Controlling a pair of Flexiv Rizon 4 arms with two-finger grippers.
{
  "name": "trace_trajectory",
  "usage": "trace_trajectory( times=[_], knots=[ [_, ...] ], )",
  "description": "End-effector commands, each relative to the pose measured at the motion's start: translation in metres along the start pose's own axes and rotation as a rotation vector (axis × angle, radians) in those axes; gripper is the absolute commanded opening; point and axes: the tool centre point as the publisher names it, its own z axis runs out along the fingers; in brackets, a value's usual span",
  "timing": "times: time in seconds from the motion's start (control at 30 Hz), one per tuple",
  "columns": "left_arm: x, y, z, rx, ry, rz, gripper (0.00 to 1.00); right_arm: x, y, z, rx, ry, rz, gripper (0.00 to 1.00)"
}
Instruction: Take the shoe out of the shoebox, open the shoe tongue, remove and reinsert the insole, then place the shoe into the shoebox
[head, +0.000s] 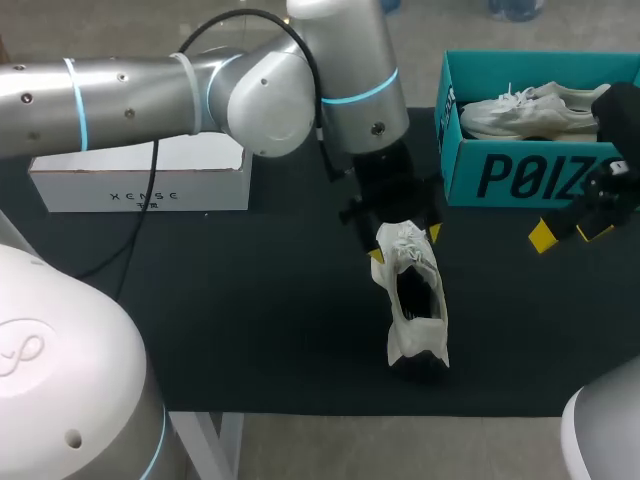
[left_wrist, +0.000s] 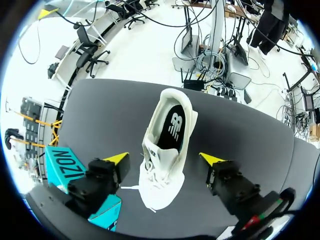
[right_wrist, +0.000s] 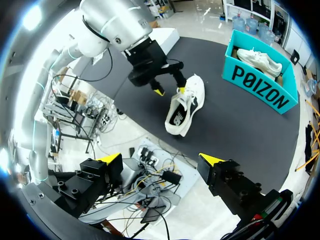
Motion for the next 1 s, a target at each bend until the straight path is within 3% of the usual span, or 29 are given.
trace_trajectory(
  times=[0.03,0.13,0.33,0.53,0.67,0.87,1.0],
  knots=[
    [0.000,0.000,0.000,-0.001,0.000,0.001,1.00,-0.005,-0.013,-0.023,-0.013,-0.048,0.009,1.00],
    [0.000,0.000,0.000,-0.001,0.000,0.001,1.00,-0.011,-0.030,-0.038,-0.071,-0.060,0.000,1.00],
    [0.000,0.000,0.000,-0.001,0.000,0.001,1.00,-0.023,-0.054,-0.055,-0.101,-0.069,-0.003,1.00],
    [0.000,0.000,0.000,-0.001,0.000,0.001,1.00,-0.040,-0.058,-0.058,-0.071,-0.061,-0.019,1.00],
    [0.000,0.000,0.000,-0.001,0.000,0.001,1.00,-0.042,-0.057,-0.058,-0.066,-0.053,-0.032,1.00],
    [0.009,-0.028,0.003,-0.305,0.256,-0.470,1.00,-0.042,-0.057,-0.058,-0.066,-0.053,-0.032,1.00],
    [0.025,-0.041,0.008,-0.386,0.350,-0.705,1.00,-0.042,-0.057,-0.058,-0.066,-0.053,-0.032,1.00]
  ],
)
